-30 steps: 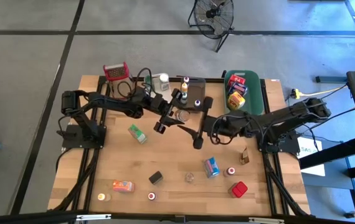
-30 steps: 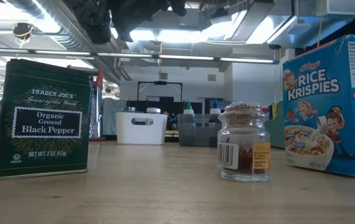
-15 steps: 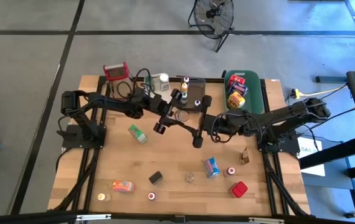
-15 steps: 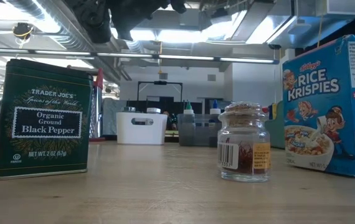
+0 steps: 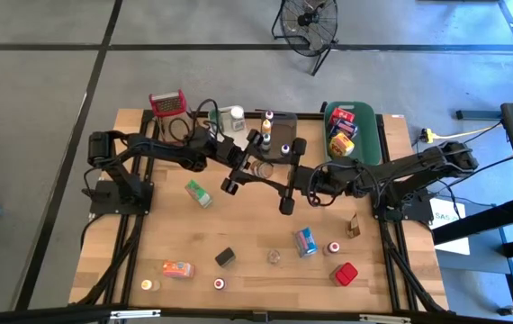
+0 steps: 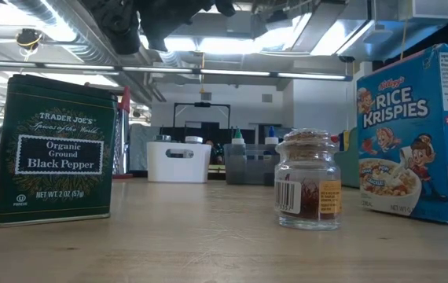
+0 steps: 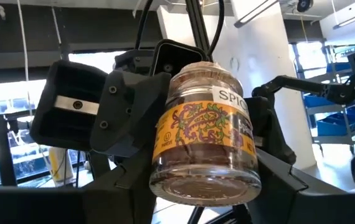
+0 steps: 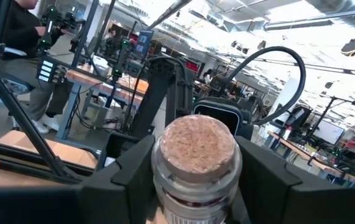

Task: Pick & Place Kitchen Items
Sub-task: Put the transparent seasoning into the white bin

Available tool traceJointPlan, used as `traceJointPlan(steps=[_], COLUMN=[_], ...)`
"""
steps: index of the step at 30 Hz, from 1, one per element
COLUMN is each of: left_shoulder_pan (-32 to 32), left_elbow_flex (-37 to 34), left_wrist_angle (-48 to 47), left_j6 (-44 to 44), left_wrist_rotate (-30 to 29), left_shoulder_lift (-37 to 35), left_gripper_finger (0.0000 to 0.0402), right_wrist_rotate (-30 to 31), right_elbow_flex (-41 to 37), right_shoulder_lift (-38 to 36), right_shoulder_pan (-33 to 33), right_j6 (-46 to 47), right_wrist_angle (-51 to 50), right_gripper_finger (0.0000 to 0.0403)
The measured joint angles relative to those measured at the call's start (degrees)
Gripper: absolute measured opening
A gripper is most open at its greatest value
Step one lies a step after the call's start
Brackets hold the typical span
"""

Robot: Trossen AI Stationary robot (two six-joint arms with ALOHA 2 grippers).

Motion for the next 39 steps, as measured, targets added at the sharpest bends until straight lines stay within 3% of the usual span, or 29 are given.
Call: traceJointPlan(steps=[20, 32, 39], left_shoulder_pan=[2.0, 2.2, 3.9], left_elbow_flex=[0.0, 0.0, 0.0], left_wrist_angle=[-5.1, -8.5, -17.7], left_j6=[-9.9, -9.7, -1.8], left_wrist_rotate=[2.1, 2.0, 2.1], left_shoulder_lift=[0.1, 0.1, 0.1], left_gripper_finger=[0.0230, 0.0287, 0.0290], right_wrist_rotate=[0.5, 2.0, 12.9], right_elbow_flex=[-0.1, -0.1, -0.1], right_shoulder_lift=[0.2, 0.2, 0.2], right_shoulder_pan=[0.0, 0.3, 3.2], right_j6=[-0.4, -0.4, -1.5], right_wrist_angle=[-1.2, -1.9, -2.4], right_gripper_finger=[0.0184, 0.0184, 0.0184])
